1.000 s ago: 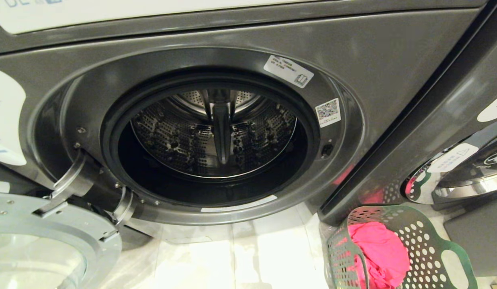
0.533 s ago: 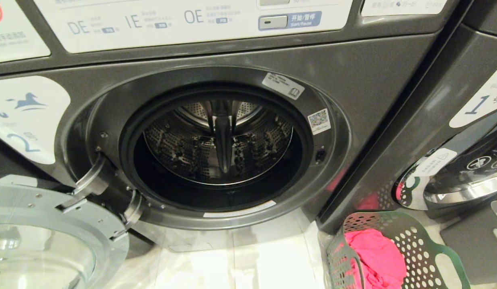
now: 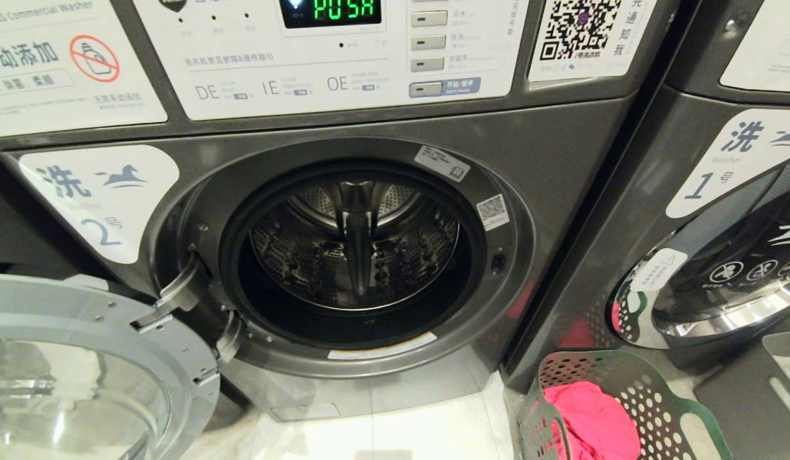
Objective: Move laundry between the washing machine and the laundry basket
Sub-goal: Close the washing machine door with the left hand
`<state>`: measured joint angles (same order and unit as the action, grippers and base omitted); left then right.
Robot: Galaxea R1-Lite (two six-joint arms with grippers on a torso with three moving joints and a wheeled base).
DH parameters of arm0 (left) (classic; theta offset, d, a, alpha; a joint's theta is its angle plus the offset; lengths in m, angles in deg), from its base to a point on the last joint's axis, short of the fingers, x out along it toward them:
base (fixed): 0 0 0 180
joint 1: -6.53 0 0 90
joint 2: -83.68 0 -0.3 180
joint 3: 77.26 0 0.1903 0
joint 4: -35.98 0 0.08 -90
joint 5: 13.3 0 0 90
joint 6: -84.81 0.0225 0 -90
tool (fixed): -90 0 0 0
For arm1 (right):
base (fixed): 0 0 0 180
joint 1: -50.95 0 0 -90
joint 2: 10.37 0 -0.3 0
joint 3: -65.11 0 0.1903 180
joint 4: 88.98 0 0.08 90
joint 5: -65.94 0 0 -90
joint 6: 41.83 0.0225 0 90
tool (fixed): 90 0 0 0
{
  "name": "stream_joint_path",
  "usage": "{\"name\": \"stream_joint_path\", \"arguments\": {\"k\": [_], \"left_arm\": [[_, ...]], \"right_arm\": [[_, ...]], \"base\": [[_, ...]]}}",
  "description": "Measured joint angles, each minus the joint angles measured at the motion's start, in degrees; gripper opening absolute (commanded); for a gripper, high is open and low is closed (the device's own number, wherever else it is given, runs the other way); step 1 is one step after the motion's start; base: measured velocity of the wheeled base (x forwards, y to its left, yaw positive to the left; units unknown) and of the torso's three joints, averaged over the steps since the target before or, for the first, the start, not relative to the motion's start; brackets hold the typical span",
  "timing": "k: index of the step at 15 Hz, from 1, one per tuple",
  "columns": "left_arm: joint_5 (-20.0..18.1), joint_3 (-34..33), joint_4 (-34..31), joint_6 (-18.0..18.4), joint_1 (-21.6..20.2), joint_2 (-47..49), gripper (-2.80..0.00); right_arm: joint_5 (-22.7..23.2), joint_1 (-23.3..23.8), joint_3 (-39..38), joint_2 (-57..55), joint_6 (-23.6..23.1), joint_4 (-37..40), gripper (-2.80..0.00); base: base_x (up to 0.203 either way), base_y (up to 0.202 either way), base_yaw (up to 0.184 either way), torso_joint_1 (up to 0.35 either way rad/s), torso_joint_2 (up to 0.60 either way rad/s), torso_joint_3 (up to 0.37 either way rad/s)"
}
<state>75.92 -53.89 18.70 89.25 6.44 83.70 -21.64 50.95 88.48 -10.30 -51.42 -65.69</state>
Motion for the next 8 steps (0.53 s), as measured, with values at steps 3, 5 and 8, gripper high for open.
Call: {"name": "stream_joint_path", "arguments": {"k": [3,5,8], "left_arm": [[0.1,0.0,0.0,-0.1,0.0,0.0,-2.8],[0.2,0.0,0.0,-0.3,0.0,0.0,-2.8],[0.2,0.0,-0.1,-0.3,0.0,0.0,-2.8]], "right_arm": [[0.0,0.0,0.0,0.0,0.0,0.0,0.0],[0.0,0.0,0.0,0.0,0.0,0.0,0.0],[-0.1,0.0,0.0,0.0,0.0,0.0,0.0]], "base": [[0.0,0.0,0.0,0.002,0.01,0.205],[0.0,0.0,0.0,0.001,0.0,0.113],[0.0,0.0,0.0,0.002,0.0,0.026]]}}
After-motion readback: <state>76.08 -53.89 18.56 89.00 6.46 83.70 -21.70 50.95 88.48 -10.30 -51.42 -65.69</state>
